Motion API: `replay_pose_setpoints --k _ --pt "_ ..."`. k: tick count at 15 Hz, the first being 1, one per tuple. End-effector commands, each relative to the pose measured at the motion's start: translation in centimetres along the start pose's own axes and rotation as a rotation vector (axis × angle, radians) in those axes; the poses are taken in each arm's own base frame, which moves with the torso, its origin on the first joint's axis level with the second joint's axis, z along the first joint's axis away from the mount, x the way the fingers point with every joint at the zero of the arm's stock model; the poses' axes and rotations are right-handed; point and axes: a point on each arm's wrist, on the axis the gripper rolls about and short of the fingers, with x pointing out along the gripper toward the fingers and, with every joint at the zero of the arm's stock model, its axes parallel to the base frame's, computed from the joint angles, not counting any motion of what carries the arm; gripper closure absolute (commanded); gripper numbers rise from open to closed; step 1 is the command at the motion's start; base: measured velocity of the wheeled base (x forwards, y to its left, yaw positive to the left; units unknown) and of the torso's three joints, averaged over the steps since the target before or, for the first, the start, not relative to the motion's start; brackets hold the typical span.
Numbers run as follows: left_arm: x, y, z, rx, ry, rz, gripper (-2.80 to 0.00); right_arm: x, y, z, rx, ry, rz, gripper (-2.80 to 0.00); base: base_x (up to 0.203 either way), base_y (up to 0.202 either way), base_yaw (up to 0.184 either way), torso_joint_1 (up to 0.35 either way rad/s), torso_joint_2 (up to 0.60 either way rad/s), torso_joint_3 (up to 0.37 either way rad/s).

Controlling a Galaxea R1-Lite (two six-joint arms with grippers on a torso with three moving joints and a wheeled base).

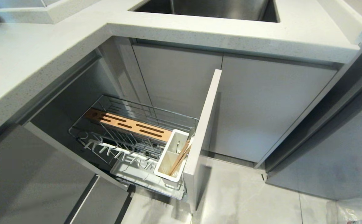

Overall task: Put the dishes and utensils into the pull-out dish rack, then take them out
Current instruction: Pick up the bowl and place it in the cupboard

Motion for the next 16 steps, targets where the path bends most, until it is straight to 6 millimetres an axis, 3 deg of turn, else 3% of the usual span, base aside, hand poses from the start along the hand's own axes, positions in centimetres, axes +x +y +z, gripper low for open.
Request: replay_pose_setpoints --k 1,5,9,13,16 --pt "-3.2 -0.6 -0.3 0.017 -0.042 -0.081 0.00 0.0 0.0 0.0 0.001 0.001 0.000 0.00 0.000 0.000 0.000 0.000 0.00 0.000" --pt "-7.0 -1.6 -1.0 0.079 -0.007 -0.336 0.00 0.0 0.0 0.0 -0.001 0.001 0.000 0.00 0.000 0.000 0.000 0.000 0.00 0.000" --pt "-9.5 -1.4 -1.3 0.136 0.100 -0.683 0.00 0.0 0.0 0.0 0.001 0.001 0.000 0.00 0.000 0.000 0.000 0.000 0.00 0.000" --pt "-10.8 -0.4 -1.5 0.174 0.243 -1.073 0.00 0.0 0.0 0.0 -0.001 0.001 0.000 0.00 0.000 0.000 0.000 0.000 0.00 0.000" --pt "-10.2 -2.4 -1.6 0.085 0.159 -1.311 0.00 0.0 0.0 0.0 0.001 0.001 0.000 0.00 0.000 0.000 0.000 0.000 0.00 0.000"
